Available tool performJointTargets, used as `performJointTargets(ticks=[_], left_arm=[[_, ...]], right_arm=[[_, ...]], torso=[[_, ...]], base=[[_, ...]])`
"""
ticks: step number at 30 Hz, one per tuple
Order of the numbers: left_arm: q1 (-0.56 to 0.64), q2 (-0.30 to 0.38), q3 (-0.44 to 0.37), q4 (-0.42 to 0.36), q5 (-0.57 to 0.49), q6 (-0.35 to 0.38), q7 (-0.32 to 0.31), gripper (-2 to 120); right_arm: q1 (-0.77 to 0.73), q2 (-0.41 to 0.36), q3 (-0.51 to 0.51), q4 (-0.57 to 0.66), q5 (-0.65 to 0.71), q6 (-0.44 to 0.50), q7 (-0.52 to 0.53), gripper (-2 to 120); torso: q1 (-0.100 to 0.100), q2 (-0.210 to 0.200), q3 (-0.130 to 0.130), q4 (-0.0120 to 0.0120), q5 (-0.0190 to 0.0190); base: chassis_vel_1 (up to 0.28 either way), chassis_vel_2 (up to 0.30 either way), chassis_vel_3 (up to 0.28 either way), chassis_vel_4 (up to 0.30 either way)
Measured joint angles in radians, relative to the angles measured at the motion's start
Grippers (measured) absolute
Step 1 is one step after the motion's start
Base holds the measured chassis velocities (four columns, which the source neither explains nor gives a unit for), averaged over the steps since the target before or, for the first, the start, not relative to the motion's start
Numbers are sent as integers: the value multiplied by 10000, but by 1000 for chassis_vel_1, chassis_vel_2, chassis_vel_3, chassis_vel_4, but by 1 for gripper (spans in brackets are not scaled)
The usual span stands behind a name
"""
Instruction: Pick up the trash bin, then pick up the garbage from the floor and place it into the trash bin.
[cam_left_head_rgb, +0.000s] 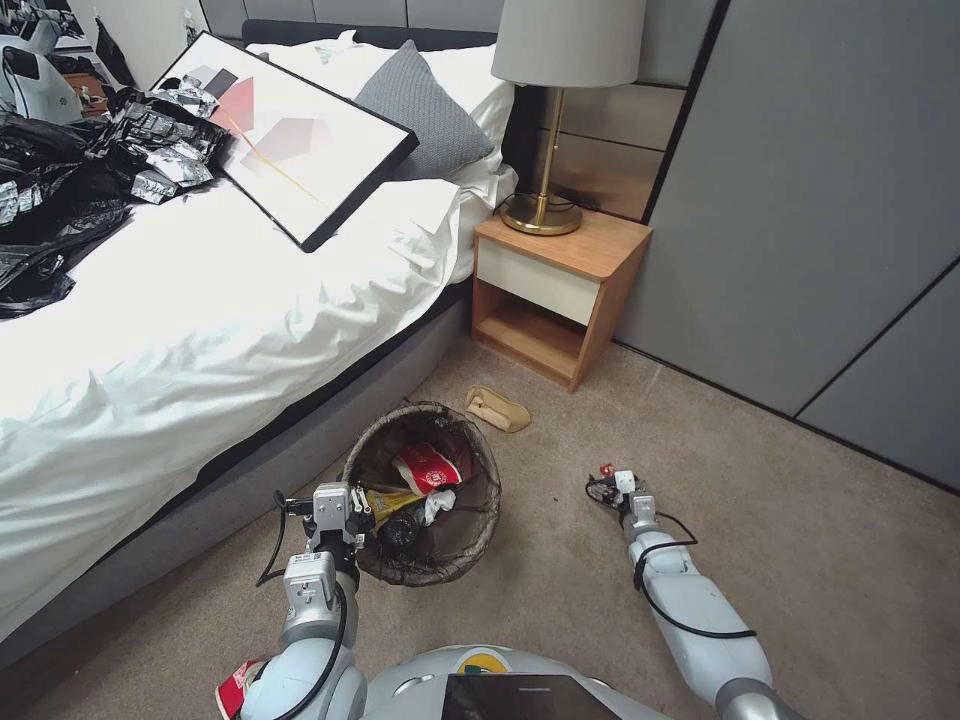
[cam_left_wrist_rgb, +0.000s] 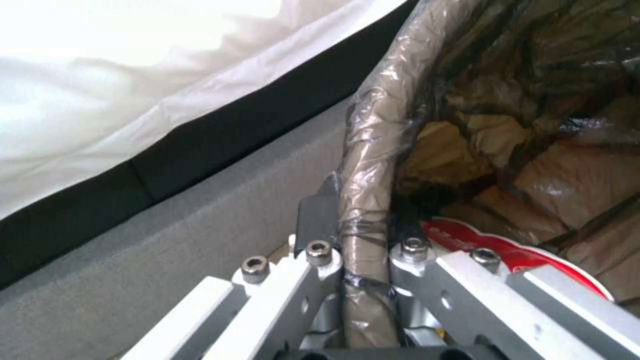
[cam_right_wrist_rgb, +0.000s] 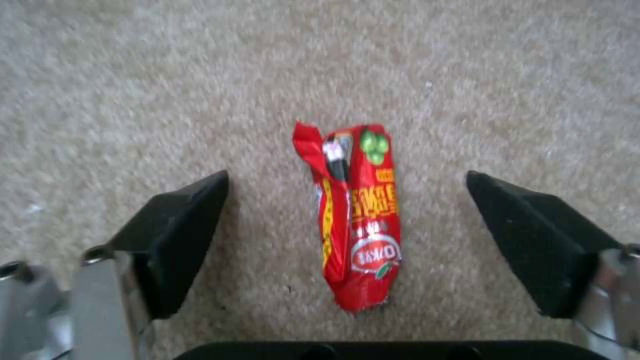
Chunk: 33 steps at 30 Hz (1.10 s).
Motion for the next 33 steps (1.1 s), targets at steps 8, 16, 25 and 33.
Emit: performJointTargets(ticks=[8, 16, 25, 33], left_arm=[[38, -5, -5, 11, 31, -19, -6, 0], [61, -19, 1, 24, 63, -33, -11, 0], [70, -18, -13, 16, 66, -46, -21, 0], [63, -15, -20, -19, 62, -58, -30, 0]], right_arm=[[283, 67, 35, -643, -73, 266, -116, 61], [350, 78, 38, -786, -62, 321, -162, 30], [270, 49, 68, -659, -52, 316, -120, 0], [192, -4, 83, -547, -53, 338, -120, 0]], torso=[[-1, 2, -2, 2, -1], [-1, 2, -2, 6, 5], [-1, 1, 0, -2, -1], [0, 1, 0, -1, 0]], base=[[0, 0, 0, 0], [0, 0, 0, 0], [0, 0, 0, 0], [0, 0, 0, 0]])
